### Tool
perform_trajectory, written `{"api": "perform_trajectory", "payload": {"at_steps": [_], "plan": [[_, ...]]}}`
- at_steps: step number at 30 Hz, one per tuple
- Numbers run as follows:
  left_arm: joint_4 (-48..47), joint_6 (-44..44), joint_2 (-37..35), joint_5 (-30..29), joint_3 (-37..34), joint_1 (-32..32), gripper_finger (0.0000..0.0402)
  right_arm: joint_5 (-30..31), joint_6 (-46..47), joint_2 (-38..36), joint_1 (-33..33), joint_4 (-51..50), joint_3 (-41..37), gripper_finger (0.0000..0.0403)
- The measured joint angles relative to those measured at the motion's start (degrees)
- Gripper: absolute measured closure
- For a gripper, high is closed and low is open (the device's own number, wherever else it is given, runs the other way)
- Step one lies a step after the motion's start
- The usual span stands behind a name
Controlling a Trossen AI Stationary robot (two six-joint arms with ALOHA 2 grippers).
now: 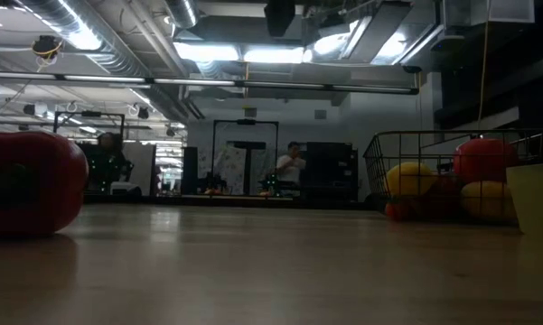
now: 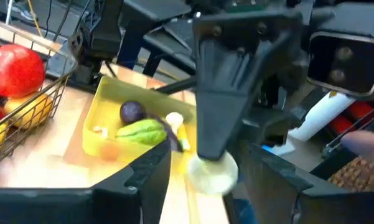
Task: Sort produce into baskets
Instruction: Put the green mushroom into the yellow bin
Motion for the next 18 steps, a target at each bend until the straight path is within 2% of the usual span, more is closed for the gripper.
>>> {"api": "perform_trajectory", "payload": {"at_steps": [4,8,18], "plan": [[-4.03,0.83,0.0,0.03,0.0,0.0,0.0206,-0.1,5.3,0.0,0.7,-6.1,0.0,0.0228],[-8.07,0.89,0.0,0.09,0.0,0.0,0.0206,-3.54,15.43,0.0,1.47,-14.35,-0.02,0.0228],[-12.34,1.69,0.0,0.17,0.0,-0.02,0.0206,-25.96,45.13,0.0,3.15,-37.66,-0.02,0.0228]]}}
